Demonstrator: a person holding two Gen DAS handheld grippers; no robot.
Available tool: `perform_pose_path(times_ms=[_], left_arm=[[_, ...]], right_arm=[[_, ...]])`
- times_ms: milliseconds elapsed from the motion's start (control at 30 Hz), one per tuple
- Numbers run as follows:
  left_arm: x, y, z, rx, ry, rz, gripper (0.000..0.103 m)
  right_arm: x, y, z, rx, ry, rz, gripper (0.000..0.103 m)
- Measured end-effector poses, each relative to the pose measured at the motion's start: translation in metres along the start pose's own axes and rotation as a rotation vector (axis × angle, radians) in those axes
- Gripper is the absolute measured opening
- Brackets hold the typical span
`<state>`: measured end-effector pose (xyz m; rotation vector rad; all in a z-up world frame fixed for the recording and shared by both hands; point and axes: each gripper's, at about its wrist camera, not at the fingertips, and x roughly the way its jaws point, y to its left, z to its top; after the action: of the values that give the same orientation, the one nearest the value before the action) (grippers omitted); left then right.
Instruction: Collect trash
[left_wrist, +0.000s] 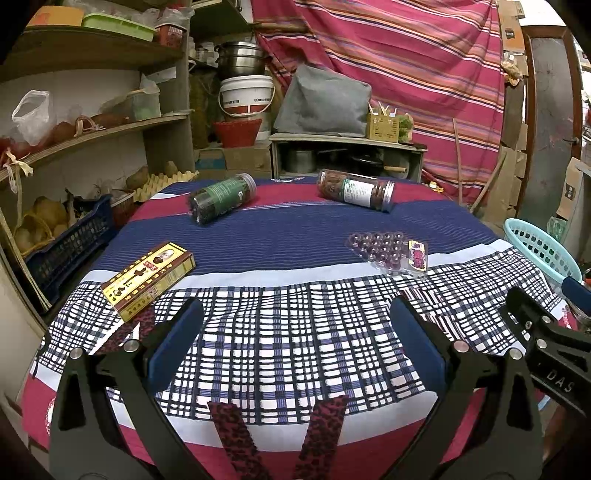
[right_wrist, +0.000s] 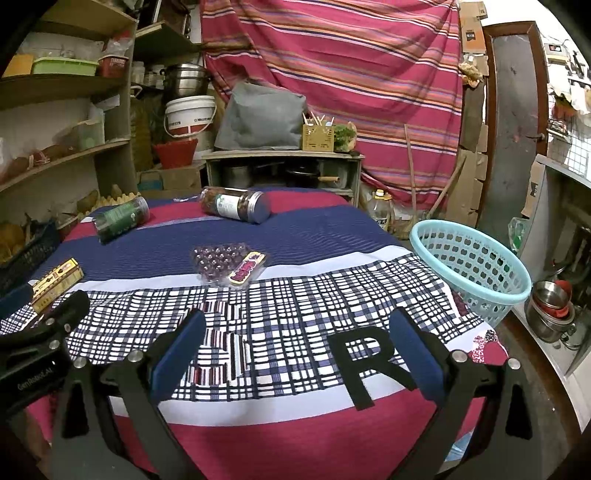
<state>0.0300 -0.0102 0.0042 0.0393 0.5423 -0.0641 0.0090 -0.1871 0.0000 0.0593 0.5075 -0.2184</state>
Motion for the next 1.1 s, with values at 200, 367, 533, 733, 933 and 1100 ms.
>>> perform_pose_path(times_ms=[200,367,533,733,933,1100], left_arm=[[-0.0010,-0.0016,0.0013,0.002,-0.005,0.001,0.098],[-0.0032,-0.0033,0.0042,0.000,-0.014,-0.002,0.098],[-0.0044,-0.0021,0.0041,-0.014,-0.021,-0.005,0.098],[-0.0051,-0.0042,0.0036,-0.007,-0.038,0.000,0.098],[-0.0042,-0.0050,0.0032,-0.008,-0.042,0.001,0.098],[-0.0055,-0.0045,0.0023,-0.005,-0.044,0.002,0.098]], right_arm=[[0.0005,-0.0008,0.0009,-0.004,-0.002,0.000,0.097],[-0.0006,-0.0007,0.0021,-0.005,-0.004,0.000,0.097],[-0.0013,-0.0028,0.0046,-0.004,-0.015,0.002,0.097],[-0.0017,-0.0036,0.0062,-0.009,-0.021,0.002,0.097],[-0.0014,-0.0036,0.0057,-0.008,-0.019,0.003,0.097],[-0.0014,-0.0034,0.0058,-0.011,-0.023,0.002,0.097]])
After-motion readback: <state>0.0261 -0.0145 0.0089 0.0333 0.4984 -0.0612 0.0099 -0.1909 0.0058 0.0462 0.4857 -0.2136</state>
